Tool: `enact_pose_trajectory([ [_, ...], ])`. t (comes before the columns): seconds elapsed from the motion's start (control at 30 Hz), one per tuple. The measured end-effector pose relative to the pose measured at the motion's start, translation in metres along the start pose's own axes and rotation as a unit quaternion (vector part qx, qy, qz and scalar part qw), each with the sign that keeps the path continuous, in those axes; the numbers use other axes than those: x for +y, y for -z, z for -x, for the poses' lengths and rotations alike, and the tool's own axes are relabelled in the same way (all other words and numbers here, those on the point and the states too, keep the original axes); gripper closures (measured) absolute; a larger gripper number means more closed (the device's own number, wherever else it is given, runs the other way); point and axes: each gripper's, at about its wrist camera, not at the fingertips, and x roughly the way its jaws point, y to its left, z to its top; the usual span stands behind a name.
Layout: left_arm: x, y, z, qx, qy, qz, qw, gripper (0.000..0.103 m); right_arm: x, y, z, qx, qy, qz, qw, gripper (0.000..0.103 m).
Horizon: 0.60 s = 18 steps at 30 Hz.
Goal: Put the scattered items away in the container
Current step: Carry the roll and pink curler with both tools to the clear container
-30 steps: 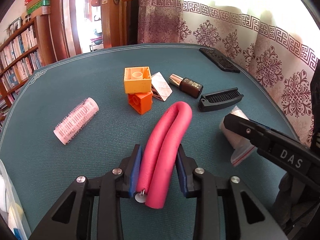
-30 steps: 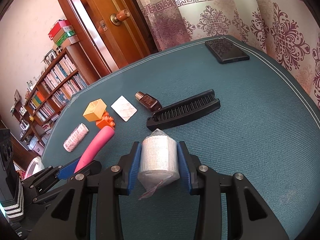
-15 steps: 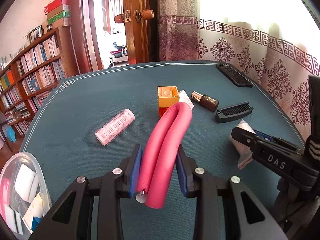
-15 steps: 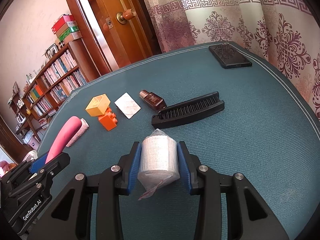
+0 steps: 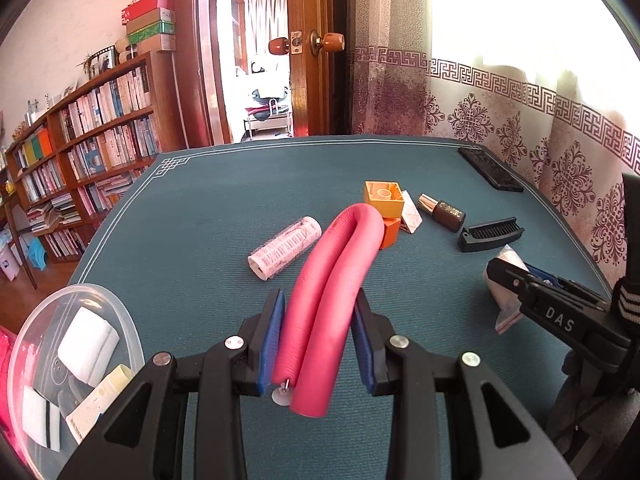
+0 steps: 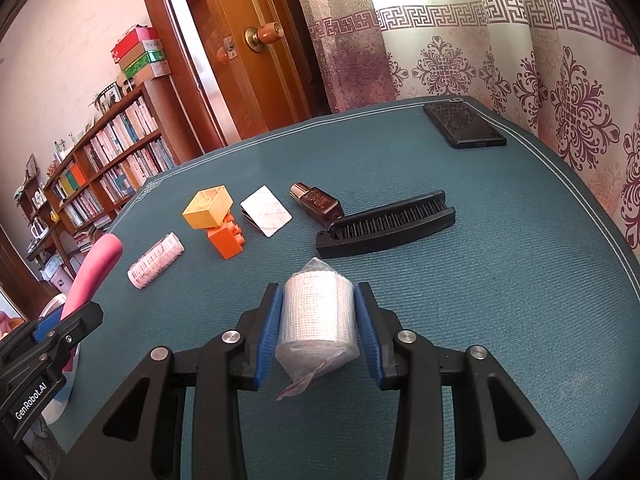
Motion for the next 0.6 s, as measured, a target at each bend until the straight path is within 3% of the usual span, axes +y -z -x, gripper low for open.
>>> enact_pose_trajectory([
  [0.33,0.023,0.006,0.017,-0.014,-0.011,0.026,0.9995,0.066,0.009,0.004,0.003,-0.001,0.000,0.010,1.000,0.063],
  [0.6,0.046,0.013,0.027,-0.023,-0.026,0.049,0.9982,0.066,0.041,0.013,0.008,0.003,-0.022,0.051,0.998,0.063],
])
